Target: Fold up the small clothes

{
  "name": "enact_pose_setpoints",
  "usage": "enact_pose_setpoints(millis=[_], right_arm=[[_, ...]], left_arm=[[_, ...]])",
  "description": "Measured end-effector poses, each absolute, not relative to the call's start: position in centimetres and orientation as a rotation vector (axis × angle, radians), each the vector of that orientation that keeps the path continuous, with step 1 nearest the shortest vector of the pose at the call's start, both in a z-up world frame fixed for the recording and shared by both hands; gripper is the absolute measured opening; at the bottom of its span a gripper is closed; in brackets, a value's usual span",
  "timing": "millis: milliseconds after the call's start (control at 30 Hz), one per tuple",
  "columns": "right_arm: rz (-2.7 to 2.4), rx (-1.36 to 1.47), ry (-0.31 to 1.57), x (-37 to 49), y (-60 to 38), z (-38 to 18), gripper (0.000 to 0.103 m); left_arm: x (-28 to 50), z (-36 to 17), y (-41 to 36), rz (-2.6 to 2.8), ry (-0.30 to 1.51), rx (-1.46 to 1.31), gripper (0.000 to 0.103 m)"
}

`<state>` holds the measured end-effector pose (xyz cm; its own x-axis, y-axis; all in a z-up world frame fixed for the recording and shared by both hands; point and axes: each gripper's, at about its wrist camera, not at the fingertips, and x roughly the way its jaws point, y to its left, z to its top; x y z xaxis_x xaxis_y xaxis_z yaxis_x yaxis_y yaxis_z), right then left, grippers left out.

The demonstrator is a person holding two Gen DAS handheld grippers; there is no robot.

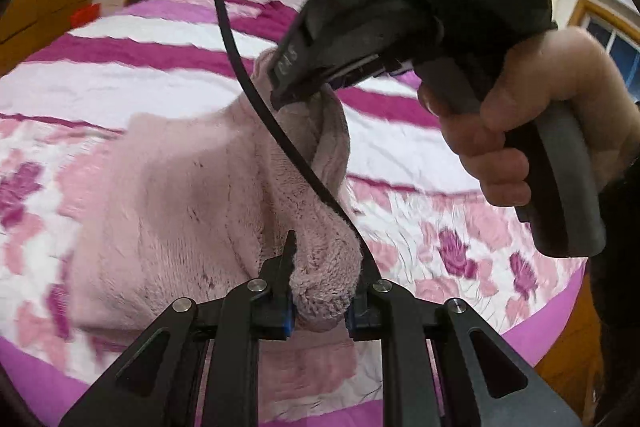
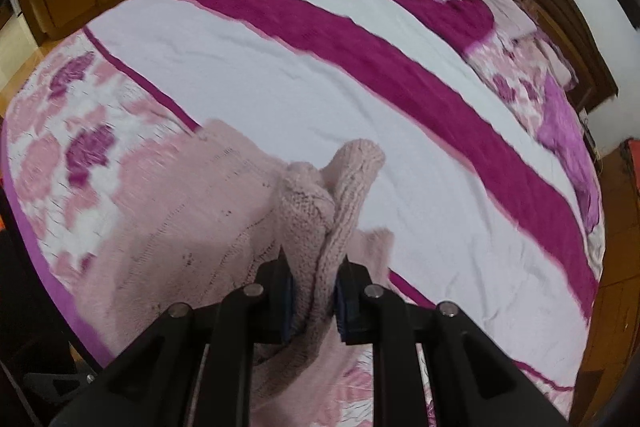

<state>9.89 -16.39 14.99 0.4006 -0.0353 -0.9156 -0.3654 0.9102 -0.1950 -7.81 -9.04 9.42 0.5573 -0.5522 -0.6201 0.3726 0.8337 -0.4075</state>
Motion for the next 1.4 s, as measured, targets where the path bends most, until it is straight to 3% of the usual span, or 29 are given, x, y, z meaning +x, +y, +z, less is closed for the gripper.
enact_pose_setpoints(millis=[200, 233, 367, 433, 533, 633, 700, 733, 800, 833, 1033, 1133, 1267, 1300, 1367, 1400], right_arm=[[0.128, -0.235, 1.177, 9.5, -23.8, 10.5, 0.017], [0.119, -0.211, 1.178, 9.5, -24.6, 9.8, 0.021], [0.009, -0.149, 1.173, 9.1, -27.8, 7.0, 0.068], [-0.017, -0.039, 1.133, 7.7, -30.0, 7.1, 0.071], [-0.001, 0.139, 1.099, 5.3, -32.1, 8.0, 0.075], [0.011, 0.265, 1.033, 2.8, -33.2, 8.7, 0.083], [0.008, 0.33, 1.008, 1.5, -33.4, 8.4, 0.083], [0.0, 0.378, 0.996, 0.8, -33.4, 8.0, 0.083], [-0.032, 0.439, 0.979, -0.1, -33.2, 7.1, 0.083], [-0.056, 0.467, 0.972, -0.6, -33.0, 6.6, 0.083], [-0.096, 0.543, 0.987, -2.5, -31.2, 3.8, 0.083], [-0.079, 0.557, 0.994, -2.8, -30.7, 3.0, 0.088], [-0.086, 0.456, 1.003, -1.9, -30.2, 3.6, 0.09], [-0.086, 0.43, 1.006, -1.6, -30.4, 3.8, 0.091], [-0.073, 0.383, 1.022, -0.2, -31.0, 4.2, 0.099], [-0.038, 0.4, 1.018, 0.3, -31.4, 4.0, 0.1]], left_arm=[[-7.8, 7.3, -14.6, -0.668, 0.878, -0.163, 0.0], [-7.5, 6.8, -14.8, -0.701, 0.904, -0.183, 0.004], [-8.2, 6.8, -12.1, -0.868, 0.951, -0.355, 0.027], [-9.4, 7.2, -9.3, -0.987, 0.983, -0.452, 0.036], [-11.3, 8.2, -3.9, -0.983, 0.957, -0.492, 0.037], [-12.4, 9.7, 0.9, -0.658, 0.765, -0.394, 0.039], [-12.5, 9.8, 1.0, -0.477, 0.619, -0.172, 0.042], [-11.8, 9.0, -0.3, -0.357, 0.596, 0.028, 0.041], [-10.1, 7.2, -2.3, -0.259, 0.667, 0.215, 0.016], [-9.7, 7.0, -2.5, -0.319, 0.7, 0.168, 0.0], [-9.8, 5.6, 1.0, -0.313, 0.801, -0.144, 0.0], [-11.4, 4.1, 1.0, -0.329, 0.812, -0.073, 0.0], [-12.0, 7.3, 2.8, -0.365, 0.74, -0.14, 0.0], [-11.5, 7.8, 3.0, -0.346, 0.721, -0.172, 0.003], [-8.7, 9.4, 3.9, -0.375, 0.7, -0.293, 0.051], [-6.1, 9.6, 3.9, -0.446, 0.734, -0.351, 0.057]])
